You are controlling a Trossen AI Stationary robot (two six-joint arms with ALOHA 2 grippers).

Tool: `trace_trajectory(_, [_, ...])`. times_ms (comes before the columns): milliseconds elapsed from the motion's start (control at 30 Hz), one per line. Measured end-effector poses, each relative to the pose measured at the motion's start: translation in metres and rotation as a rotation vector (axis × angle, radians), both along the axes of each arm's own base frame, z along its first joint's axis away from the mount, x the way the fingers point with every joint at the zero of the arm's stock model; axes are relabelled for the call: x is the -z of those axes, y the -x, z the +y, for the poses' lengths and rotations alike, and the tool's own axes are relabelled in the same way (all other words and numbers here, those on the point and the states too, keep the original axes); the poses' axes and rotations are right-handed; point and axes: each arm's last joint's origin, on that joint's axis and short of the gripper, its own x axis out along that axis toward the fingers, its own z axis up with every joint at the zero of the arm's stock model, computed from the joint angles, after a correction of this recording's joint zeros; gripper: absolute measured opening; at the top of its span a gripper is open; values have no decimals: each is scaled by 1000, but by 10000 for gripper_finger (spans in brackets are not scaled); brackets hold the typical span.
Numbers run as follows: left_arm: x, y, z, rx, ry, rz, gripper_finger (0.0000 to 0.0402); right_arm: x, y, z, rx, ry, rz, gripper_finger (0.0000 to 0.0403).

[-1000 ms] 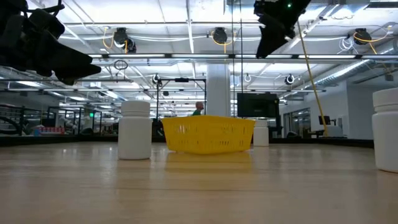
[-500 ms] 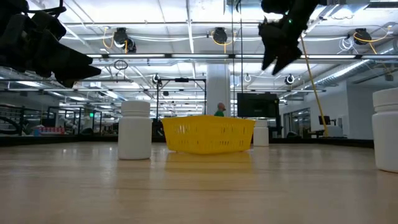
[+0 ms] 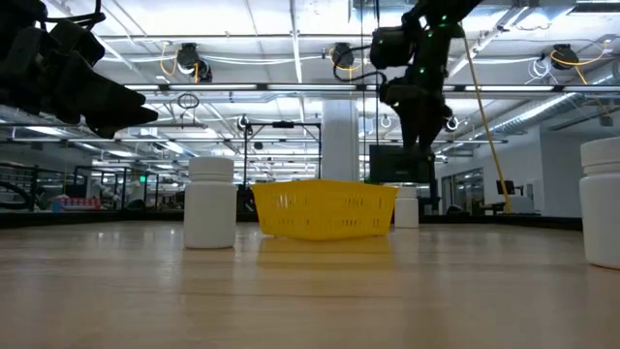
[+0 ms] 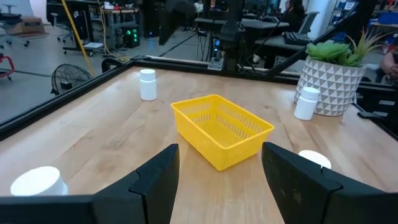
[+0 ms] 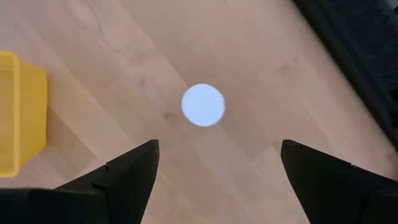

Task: Pick and place pill bottles into a basket
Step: Put the white medicine bottle into the yellow bin

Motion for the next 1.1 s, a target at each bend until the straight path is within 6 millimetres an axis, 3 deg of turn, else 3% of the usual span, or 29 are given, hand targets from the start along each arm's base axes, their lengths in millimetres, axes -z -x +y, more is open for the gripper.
trace_trajectory(267, [0, 0, 0, -1, 4, 0, 234, 23, -14, -8, -14, -24, 43, 332])
trace_trajectory(500, [0, 0, 0, -2, 20, -1, 234, 23, -20, -8, -28, 6, -6, 327])
trace_trajectory(1100, [0, 0, 0, -1, 26, -1, 234, 56, -15, -4, -36, -2, 5, 327])
